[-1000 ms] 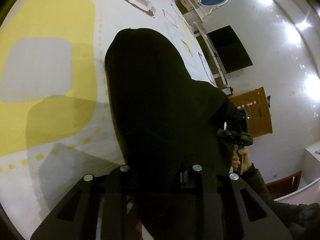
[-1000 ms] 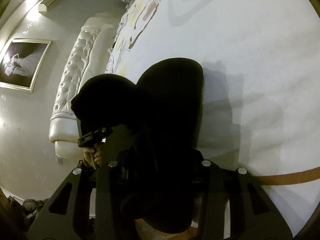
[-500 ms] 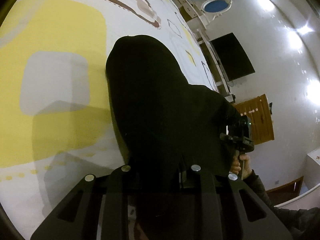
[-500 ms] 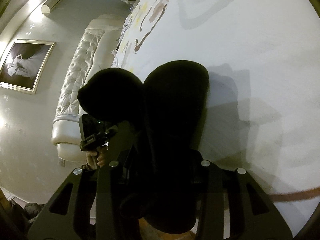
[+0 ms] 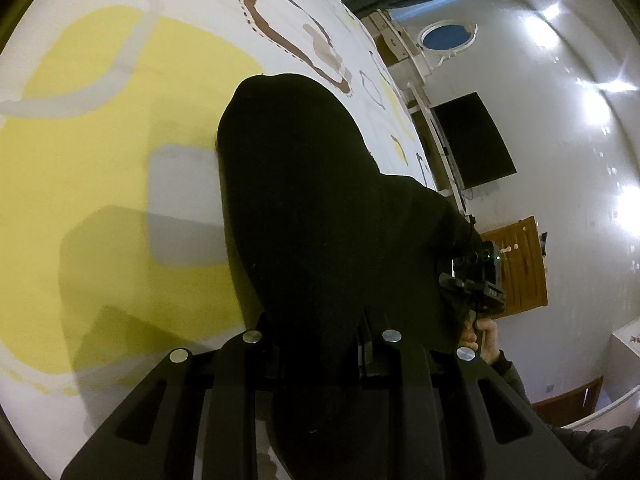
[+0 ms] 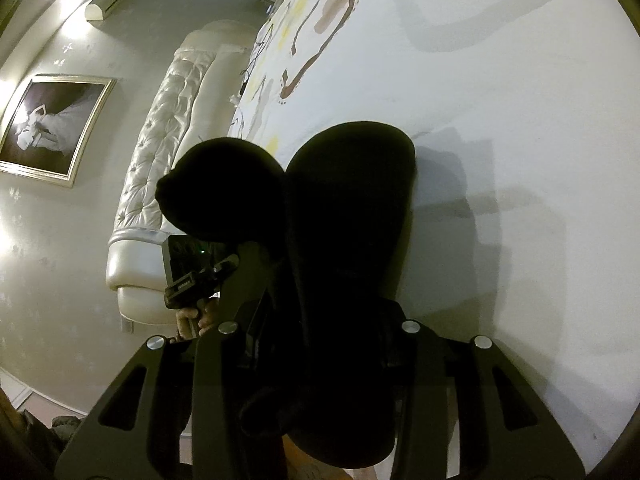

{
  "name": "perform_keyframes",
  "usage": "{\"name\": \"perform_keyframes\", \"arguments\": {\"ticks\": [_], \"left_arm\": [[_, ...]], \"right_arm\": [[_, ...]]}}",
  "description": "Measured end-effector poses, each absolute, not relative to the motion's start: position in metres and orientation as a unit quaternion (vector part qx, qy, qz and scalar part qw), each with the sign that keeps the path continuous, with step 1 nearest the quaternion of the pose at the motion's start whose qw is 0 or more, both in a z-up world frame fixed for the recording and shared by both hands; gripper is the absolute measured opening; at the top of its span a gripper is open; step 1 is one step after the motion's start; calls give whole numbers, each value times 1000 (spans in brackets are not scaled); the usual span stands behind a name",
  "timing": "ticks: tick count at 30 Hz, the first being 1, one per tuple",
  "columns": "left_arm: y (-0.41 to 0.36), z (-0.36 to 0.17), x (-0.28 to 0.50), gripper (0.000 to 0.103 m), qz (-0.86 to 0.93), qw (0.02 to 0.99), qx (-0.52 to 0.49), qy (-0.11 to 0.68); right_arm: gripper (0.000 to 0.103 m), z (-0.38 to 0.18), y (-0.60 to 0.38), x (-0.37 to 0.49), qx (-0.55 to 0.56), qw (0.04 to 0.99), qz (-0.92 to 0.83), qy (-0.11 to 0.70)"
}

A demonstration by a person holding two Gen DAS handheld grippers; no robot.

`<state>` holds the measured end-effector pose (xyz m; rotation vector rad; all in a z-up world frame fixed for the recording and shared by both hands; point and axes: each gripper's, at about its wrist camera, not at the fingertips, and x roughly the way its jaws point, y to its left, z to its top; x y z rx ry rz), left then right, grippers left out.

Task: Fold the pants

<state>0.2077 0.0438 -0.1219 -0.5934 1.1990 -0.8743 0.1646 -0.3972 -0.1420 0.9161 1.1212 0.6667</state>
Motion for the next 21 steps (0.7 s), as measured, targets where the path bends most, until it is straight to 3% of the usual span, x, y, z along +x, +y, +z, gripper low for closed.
{"name": "perform_keyframes", "arguments": {"ticks": [21], "left_arm": [[95,-120,210,23,-361,711,-291,528]], "right_arm": [[38,-138,-366,189,412,696,305,504]]}}
